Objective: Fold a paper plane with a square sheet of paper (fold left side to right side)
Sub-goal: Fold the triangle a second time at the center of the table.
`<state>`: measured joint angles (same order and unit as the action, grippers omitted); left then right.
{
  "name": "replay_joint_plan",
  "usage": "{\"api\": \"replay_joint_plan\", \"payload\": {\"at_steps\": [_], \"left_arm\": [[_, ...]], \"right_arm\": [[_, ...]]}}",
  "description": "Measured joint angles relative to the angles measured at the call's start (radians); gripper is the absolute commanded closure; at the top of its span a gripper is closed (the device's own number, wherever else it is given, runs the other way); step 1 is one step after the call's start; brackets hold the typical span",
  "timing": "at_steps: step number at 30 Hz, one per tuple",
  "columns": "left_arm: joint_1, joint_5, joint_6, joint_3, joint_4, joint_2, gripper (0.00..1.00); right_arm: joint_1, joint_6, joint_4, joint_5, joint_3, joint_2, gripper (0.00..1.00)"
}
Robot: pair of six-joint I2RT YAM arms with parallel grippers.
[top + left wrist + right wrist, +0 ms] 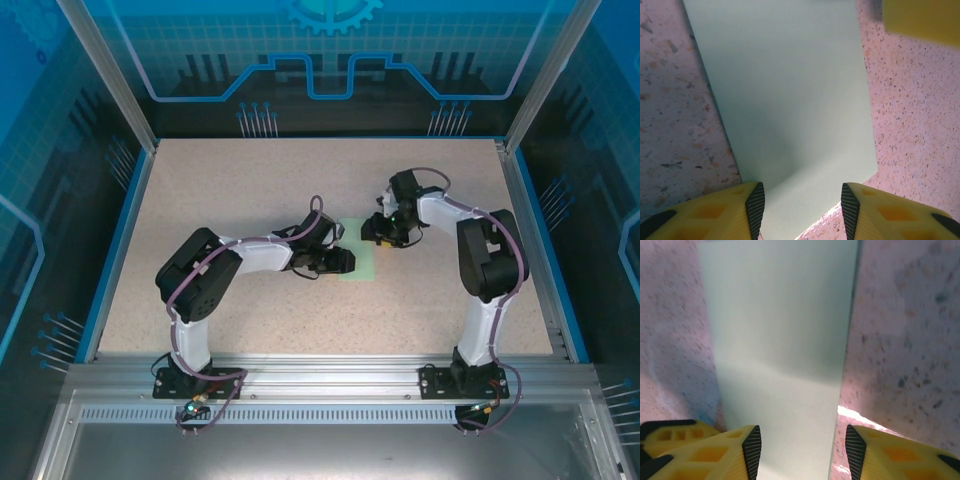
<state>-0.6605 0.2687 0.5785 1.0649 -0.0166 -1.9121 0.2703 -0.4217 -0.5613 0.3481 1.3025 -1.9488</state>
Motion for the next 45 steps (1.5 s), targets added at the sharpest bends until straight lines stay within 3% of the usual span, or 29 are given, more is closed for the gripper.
{"api": "replay_joint_plan", "payload": {"at_steps": [13,26,45], "left_arm": [[0.000,0.000,0.000,0.000,0.001,0.000,0.51],[0.000,0.000,0.000,0.000,0.001,0.000,0.51],[0.000,0.000,0.000,0.000,0.001,0.000,0.51]], "right_arm": [[-0.001,0.001,-0.024,-0.003,0.163,-0.137,0.47],[-0.003,0.000,-0.042,-0.035,0.201,-0.167,0.43],[-0.004,-0.007,-0.029,0.052,0.217,-0.183,0.52]]}}
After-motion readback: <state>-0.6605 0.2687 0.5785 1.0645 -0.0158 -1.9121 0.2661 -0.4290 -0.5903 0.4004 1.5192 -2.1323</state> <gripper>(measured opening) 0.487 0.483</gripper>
